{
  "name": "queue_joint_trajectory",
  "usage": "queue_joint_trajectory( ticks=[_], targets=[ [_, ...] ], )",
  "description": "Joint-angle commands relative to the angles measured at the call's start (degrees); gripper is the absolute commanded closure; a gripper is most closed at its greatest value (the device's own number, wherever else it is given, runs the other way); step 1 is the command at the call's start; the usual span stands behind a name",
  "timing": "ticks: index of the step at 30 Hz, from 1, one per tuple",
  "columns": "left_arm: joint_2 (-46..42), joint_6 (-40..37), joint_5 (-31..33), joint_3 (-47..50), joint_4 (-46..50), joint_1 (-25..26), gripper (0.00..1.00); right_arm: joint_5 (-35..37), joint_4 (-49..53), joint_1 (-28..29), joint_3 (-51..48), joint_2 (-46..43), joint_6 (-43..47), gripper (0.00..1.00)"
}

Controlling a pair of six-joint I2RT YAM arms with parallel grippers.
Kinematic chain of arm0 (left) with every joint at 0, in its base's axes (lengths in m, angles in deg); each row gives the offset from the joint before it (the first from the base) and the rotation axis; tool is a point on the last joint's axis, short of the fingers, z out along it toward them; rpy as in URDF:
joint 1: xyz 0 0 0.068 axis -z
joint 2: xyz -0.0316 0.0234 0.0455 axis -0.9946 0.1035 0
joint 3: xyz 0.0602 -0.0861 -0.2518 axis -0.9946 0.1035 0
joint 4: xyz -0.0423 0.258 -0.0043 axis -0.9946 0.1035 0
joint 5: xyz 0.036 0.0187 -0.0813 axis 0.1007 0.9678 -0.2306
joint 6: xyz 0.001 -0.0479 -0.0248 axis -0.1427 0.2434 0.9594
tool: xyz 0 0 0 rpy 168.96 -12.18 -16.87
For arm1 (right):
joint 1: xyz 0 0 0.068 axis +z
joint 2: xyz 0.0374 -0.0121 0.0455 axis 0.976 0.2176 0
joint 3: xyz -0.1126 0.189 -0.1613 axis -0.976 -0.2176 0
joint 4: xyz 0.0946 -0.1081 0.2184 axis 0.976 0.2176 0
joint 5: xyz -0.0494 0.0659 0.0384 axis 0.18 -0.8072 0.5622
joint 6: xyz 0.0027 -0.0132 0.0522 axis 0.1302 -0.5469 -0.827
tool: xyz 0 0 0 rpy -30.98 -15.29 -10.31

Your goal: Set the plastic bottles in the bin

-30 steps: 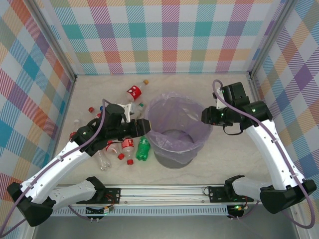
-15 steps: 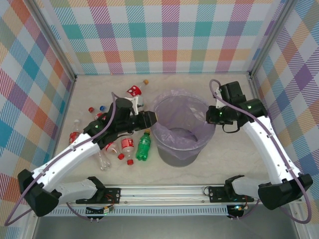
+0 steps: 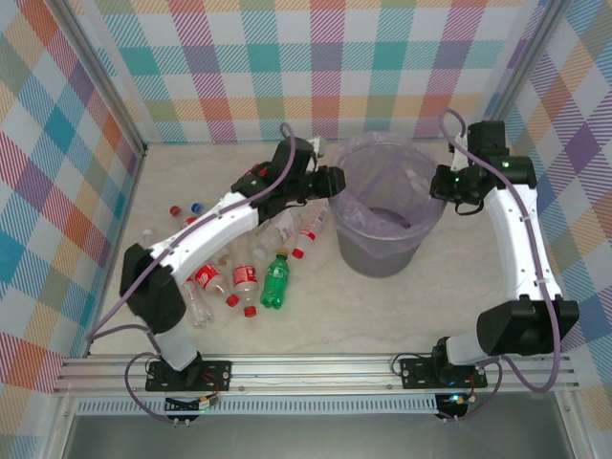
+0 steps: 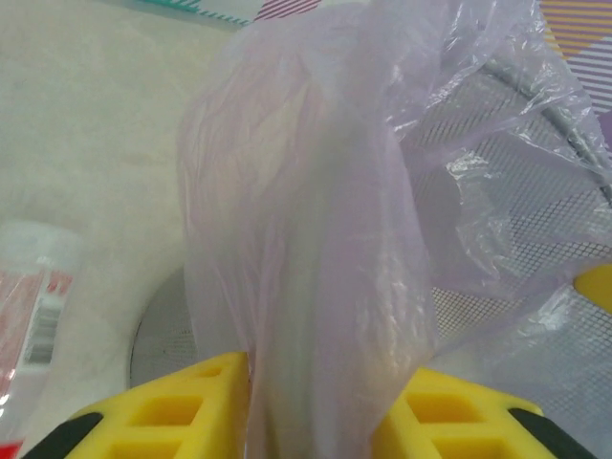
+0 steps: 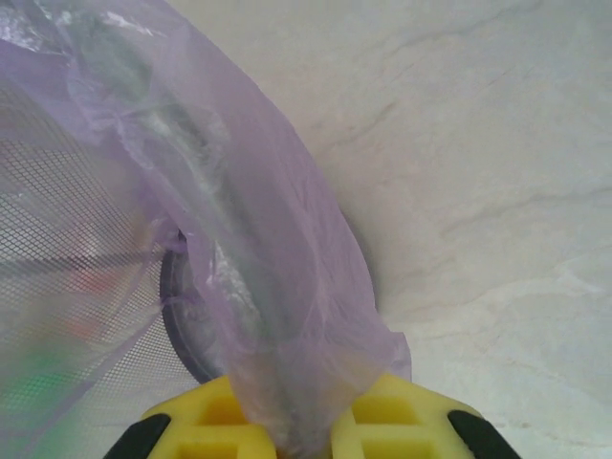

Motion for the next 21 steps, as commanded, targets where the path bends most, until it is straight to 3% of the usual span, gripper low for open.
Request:
queue_joint_trajectory(
  ticks=[1, 4, 6, 12, 14, 19, 21],
  targets=[
    [3.8, -3.6, -4.0, -5.4, 2.6, 1.1, 0.65, -9.0, -7.2, -0.9, 2.6, 1.3, 0.7, 1.0],
    [5.7, -4.5, -3.6, -8.0, 3.1, 0.9, 0.61, -11.7, -8.1, -2.0, 2.1, 1.4, -0.3, 0.99],
    [6.4, -4.8, -3.8, -9.1, 3.6, 0.6, 0.51, -12.7, -8.2, -2.5, 2.4, 1.8, -0.5, 0.95],
    [4.3, -9.1, -4.8, -10.4, 2.3, -0.1, 0.11, -15.1, -5.1, -4.0, 5.7, 3.1, -0.2, 0.67],
    [2.3, -12.0, -3.6, -11.4, 3.9, -0.4, 0.0, -14.7, -4.4, -4.6, 7.6, 2.7, -0.2, 0.5],
    [-6.3, -16.5, 1.6, -9.7, 6.7, -2.7, 0.0, -12.7, -1.9, -5.2, 14.2, 1.4, -0.2, 0.1],
    [-10.0, -18.2, 5.3, -8.5, 9.7, -3.5, 0.0, -12.8, -2.6, -5.2, 14.5, -0.4, -0.9, 0.0]
  ],
)
